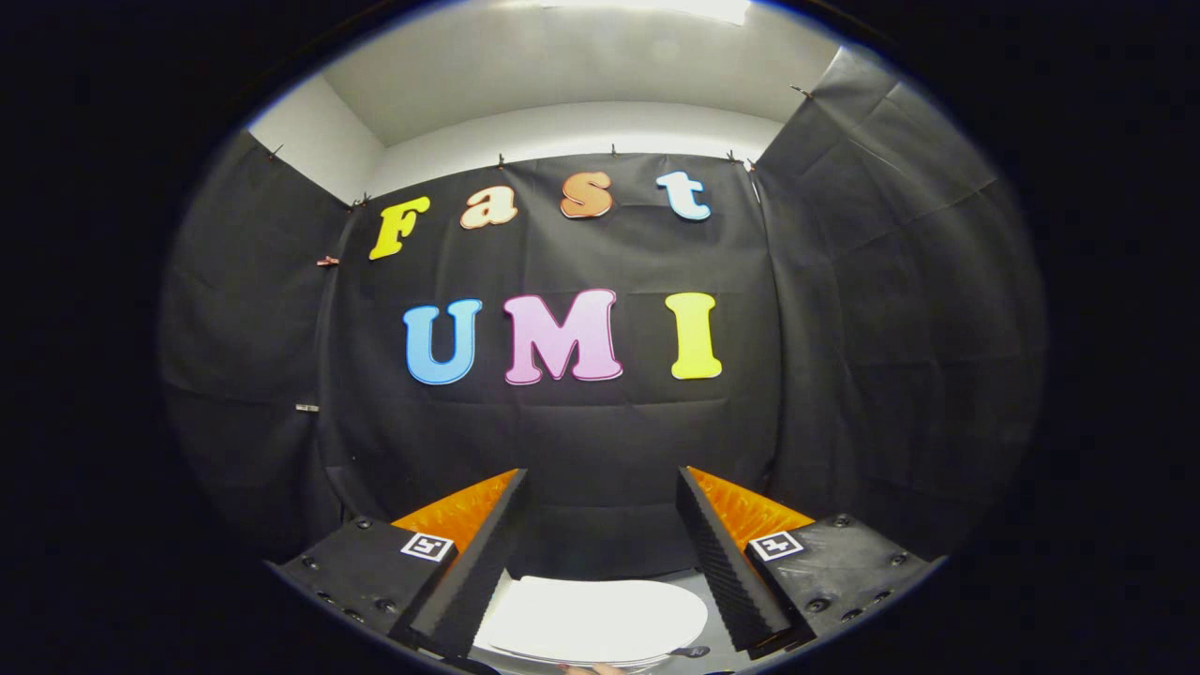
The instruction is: Open the toilet lid.
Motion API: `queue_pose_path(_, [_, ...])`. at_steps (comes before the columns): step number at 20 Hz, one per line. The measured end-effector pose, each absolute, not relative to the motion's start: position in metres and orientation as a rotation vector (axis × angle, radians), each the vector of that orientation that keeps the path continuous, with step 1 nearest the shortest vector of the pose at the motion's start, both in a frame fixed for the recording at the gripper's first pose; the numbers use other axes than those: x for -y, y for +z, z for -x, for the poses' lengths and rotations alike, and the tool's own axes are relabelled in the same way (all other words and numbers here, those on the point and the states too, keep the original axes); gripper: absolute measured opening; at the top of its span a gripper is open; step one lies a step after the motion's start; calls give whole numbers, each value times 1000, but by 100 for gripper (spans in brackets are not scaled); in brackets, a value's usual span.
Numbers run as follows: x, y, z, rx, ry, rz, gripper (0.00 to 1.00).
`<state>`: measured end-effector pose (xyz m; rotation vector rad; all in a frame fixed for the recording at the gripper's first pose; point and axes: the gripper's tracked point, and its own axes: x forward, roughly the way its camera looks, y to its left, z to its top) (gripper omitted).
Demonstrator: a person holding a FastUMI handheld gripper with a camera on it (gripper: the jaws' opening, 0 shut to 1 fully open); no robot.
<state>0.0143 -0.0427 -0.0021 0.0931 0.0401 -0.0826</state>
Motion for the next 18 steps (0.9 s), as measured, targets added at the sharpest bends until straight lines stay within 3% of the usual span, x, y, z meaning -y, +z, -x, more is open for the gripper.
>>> queue_pose_path(11, [164,-102,-36,-172,-297,-266,99])
queue_pose_path(18, [229,-232,-44,-358,-397,-442,99])
